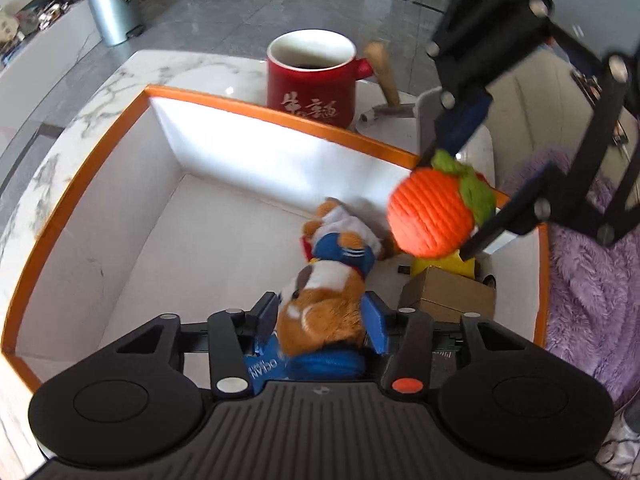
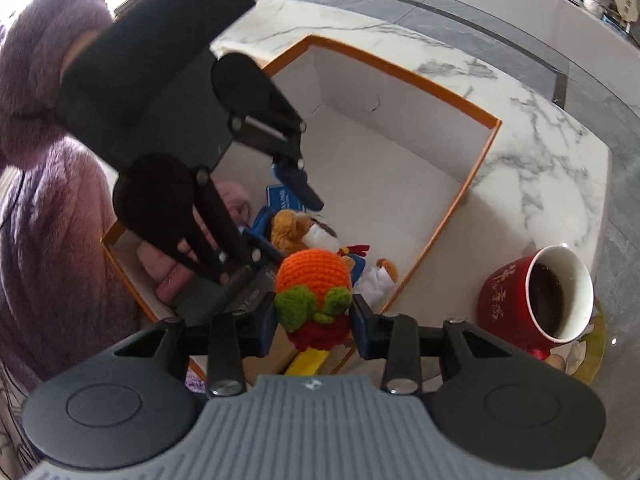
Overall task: Organize objects
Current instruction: 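Lower the teddy bear into the shoebox with the left tool while the right tool lowers the fruit beside it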
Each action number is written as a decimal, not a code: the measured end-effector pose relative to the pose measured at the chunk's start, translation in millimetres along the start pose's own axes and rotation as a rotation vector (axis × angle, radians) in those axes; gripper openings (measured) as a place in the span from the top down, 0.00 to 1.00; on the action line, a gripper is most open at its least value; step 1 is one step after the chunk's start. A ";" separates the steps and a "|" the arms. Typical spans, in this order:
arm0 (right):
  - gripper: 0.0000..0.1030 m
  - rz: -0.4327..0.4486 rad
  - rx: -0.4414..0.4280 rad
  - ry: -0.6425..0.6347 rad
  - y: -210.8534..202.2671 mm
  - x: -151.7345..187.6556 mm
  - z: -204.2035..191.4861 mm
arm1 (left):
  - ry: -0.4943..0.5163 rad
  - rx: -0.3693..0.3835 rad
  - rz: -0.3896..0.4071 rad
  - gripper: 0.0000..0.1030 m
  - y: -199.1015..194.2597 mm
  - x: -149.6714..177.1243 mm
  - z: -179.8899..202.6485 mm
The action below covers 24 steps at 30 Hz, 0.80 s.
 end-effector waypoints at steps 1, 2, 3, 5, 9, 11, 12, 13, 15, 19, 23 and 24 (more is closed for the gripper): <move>0.61 -0.007 0.014 -0.016 4.0 -0.2 -2.0 | -0.028 0.016 0.008 0.59 1.7 2.1 -2.2; 0.61 -0.022 0.030 -0.032 10.5 0.3 -3.2 | -0.041 0.024 0.011 0.59 3.7 4.2 -2.8; 0.61 -0.039 0.030 -0.052 15.9 0.7 -5.7 | -0.048 0.023 0.019 0.60 4.6 6.4 -3.2; 0.61 -0.076 0.028 -0.090 26.2 2.8 -10.4 | -0.061 0.035 0.025 0.61 3.8 11.2 -3.8; 0.61 -0.129 0.050 -0.116 42.6 -0.5 -11.4 | -0.082 0.041 0.028 0.62 2.1 14.7 -7.1; 0.61 -0.146 0.050 -0.117 49.0 -2.5 -10.7 | -0.095 0.047 0.036 0.62 1.0 14.9 -9.1; 0.60 -0.153 0.053 -0.112 51.7 -3.3 -9.8 | -0.099 0.049 0.039 0.62 0.9 15.3 -9.8; 0.60 -0.157 0.061 -0.113 54.4 -4.2 -9.0 | -0.102 0.048 0.041 0.62 -5.8 19.2 -0.9; 0.59 -0.165 0.064 -0.123 57.3 -4.5 -9.3 | -0.099 0.047 0.046 0.62 -9.7 21.1 2.4; 0.55 -0.169 0.060 -0.115 54.9 -6.1 -8.2 | -0.098 0.045 0.050 0.63 -11.3 20.8 8.3; 0.64 -0.170 0.037 -0.061 53.0 -10.1 -1.0 | -0.096 0.045 0.049 0.63 -7.2 19.3 8.6; 0.76 -0.178 0.034 -0.051 55.0 -10.0 0.6 | -0.096 0.046 0.049 0.63 -6.3 19.0 8.5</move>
Point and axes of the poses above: each gripper's, at about its wrist camera, not at the fingertips, and y roughly the way its jaws point, z to its right, x to its underside, the point moved 7 cm from there along y, roughly the way its jaws point, and after that the axes turned 4 degrees about z, right-handed, at the moved point
